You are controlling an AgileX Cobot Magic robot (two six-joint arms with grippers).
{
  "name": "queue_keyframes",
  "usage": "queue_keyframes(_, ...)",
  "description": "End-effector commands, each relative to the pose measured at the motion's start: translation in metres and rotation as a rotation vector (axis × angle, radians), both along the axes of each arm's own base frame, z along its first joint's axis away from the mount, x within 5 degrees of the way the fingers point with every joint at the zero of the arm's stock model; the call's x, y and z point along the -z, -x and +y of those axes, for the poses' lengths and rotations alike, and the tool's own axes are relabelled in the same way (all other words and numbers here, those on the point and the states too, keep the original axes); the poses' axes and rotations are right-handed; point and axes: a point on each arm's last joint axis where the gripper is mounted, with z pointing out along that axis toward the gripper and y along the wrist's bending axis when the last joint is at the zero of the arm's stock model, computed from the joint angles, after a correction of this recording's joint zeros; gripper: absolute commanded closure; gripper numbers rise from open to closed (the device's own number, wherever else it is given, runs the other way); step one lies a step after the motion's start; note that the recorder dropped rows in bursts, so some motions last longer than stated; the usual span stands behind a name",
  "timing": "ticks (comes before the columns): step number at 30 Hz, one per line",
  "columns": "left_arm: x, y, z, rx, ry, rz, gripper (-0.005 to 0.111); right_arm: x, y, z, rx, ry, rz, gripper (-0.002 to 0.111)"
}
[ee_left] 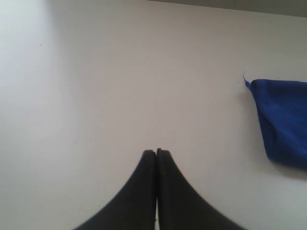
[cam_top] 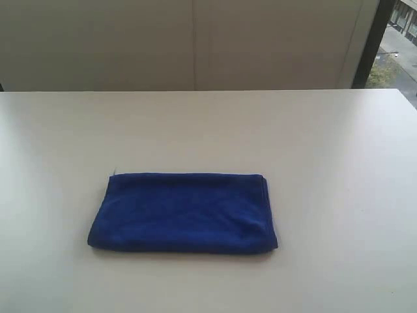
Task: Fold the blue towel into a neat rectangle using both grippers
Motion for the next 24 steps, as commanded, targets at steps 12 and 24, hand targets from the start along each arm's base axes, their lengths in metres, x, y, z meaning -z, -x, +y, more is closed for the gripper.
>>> queue_keyframes(12,0.001,0.0,0.0,-0.003,0.002,-0.007,0.107,-0.009,0.023,-0.021,0.356,-0.162,-0.308,0.108)
queue_keyframes(24,0.001,0.0,0.0,-0.003,0.002,-0.007,0.107,0.058,0.011,-0.022,0.392,-0.19,-0.236,0.108)
